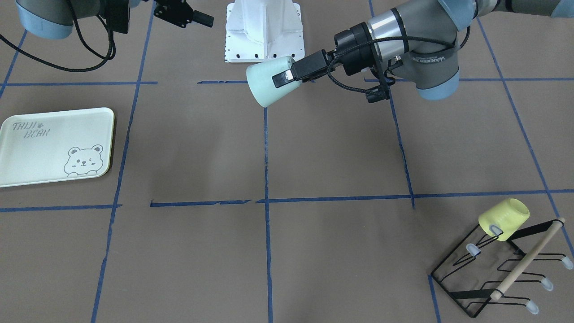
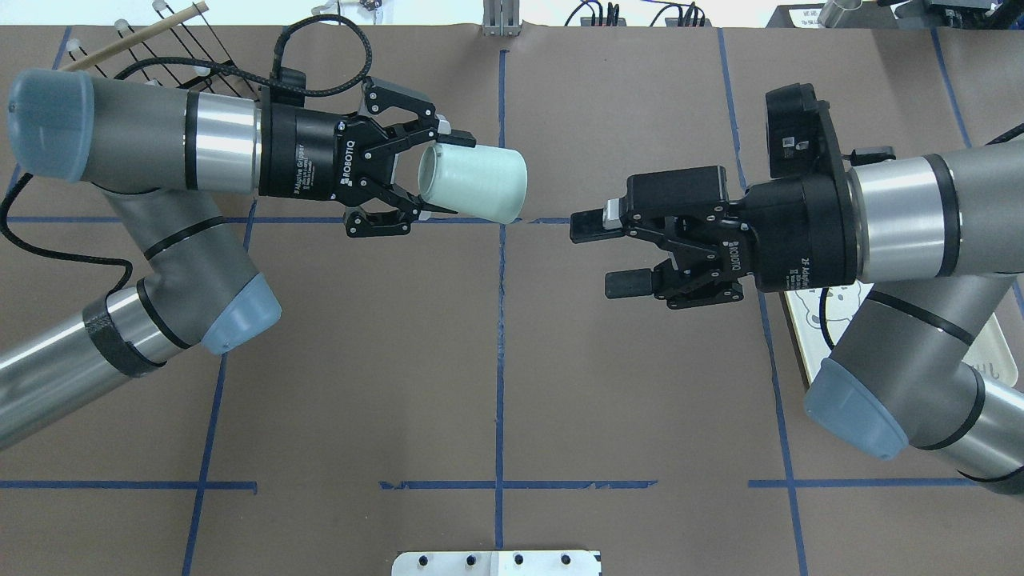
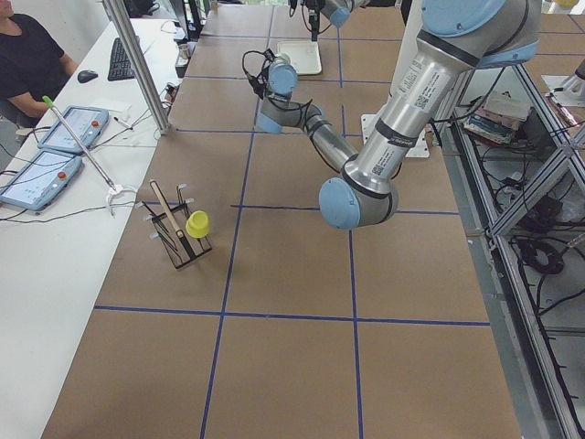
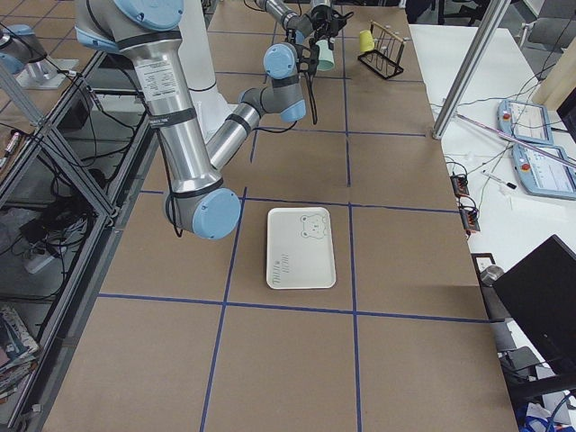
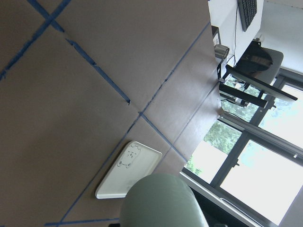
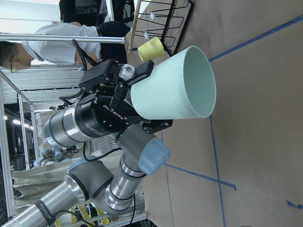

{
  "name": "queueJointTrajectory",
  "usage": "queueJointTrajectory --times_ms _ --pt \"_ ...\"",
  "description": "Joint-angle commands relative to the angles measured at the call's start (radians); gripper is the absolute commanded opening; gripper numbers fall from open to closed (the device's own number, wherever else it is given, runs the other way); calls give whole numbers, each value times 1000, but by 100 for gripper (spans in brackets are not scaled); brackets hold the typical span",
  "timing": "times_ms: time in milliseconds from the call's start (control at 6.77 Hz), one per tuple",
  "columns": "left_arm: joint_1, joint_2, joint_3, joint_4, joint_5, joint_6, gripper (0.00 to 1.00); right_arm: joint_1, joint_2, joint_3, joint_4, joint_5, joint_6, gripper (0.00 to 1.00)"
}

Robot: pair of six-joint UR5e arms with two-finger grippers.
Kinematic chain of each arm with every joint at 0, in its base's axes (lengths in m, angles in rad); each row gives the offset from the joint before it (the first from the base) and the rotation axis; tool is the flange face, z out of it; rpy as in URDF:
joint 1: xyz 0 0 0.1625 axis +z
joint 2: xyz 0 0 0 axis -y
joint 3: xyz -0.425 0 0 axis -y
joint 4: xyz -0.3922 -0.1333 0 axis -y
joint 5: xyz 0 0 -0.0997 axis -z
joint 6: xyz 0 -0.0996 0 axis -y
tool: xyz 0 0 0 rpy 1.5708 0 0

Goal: Left arm grabs green cup and hands to right arm on tray

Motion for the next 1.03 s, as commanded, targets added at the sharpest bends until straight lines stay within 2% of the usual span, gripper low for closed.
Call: queueJointTrajectory --times_ms 0,148,295,443,886 --pt "0 23 20 -214 13 -242 0 -1 -1 1 72 -65 22 99" --pt "2 56 19 -338 80 -419 0 -3 -1 -5 74 -72 25 99" --pt "9 66 16 -355 87 -472 0 -24 4 -5 74 -111 31 99" --pt "12 66 2 -357 125 -622 0 -56 13 -7 75 -160 26 99" --pt "52 64 -44 -354 167 -751 0 -81 60 -7 74 -222 20 99"
